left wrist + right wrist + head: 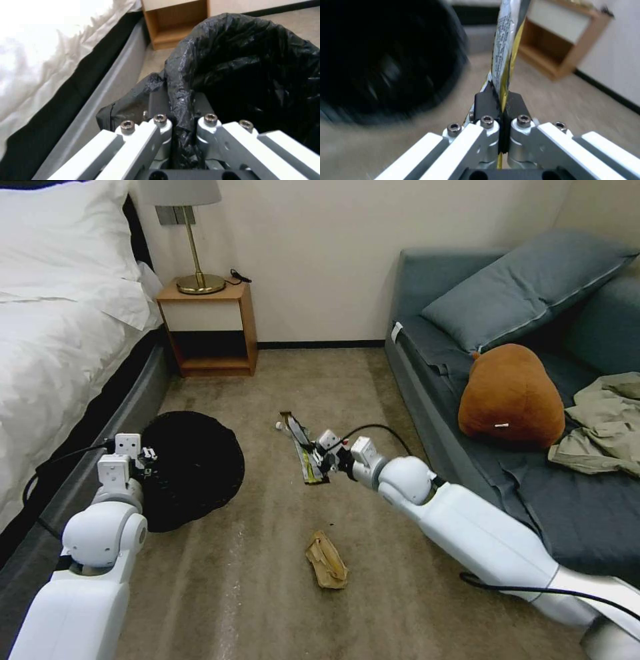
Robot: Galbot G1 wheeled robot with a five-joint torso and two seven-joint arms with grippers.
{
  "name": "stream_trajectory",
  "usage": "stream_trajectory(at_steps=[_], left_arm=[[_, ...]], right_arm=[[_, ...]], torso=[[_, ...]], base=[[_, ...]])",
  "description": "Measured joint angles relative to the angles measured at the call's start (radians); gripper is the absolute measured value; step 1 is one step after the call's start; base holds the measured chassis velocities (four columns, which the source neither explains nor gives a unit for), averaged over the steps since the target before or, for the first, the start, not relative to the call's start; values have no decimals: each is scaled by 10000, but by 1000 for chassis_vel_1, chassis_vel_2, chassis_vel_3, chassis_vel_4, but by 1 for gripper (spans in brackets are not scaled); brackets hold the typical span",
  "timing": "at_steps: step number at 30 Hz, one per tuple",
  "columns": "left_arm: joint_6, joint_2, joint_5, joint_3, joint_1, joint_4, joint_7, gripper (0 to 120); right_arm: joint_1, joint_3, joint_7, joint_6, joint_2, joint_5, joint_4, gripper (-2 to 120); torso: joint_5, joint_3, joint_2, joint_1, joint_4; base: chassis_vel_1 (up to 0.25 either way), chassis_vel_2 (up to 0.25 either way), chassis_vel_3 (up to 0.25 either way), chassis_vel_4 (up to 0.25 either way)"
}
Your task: Pick up the trash bin, then pick up the garbage on the floor and place it into the trash bin.
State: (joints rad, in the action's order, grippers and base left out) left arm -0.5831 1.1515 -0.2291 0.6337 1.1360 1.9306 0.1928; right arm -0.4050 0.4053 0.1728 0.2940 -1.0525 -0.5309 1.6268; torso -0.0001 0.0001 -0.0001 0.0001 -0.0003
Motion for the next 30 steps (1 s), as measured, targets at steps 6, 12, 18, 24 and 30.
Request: stream_trajectory(at_steps=[6,12,18,24,30], left_arm=[[5,-17,-110,-379,-189,-25,-8,4],[194,-31,-405,-455,-170,133,-264,4],[270,-70,-435,-356,-57,172,-335,4],[318,-106,-441,-314,-13,179,-394,4],[331,-98,-437,-323,-49,173,-393,4]], right_arm=[[684,210,-634,353,-1578,-1078,596,0],[1222,1029,-836,-329,-2783,-1525,-654,0],[912,1387,-807,-1317,-3675,-1016,-2622,0],[568,1481,-853,-1407,-3875,-627,-3171,0],[121,1502,-869,-1406,-3828,-403,-3218,22]], torso=[[0,0,0,0,8],[-3,0,0,0,5],[-1,0,0,0,5],[-1,-1,0,0,2],[0,-1,0,0,3]], base=[[0,0,0,0],[0,0,0,0],[0,0,0,0],[0,0,0,0],[0,0,0,0]])
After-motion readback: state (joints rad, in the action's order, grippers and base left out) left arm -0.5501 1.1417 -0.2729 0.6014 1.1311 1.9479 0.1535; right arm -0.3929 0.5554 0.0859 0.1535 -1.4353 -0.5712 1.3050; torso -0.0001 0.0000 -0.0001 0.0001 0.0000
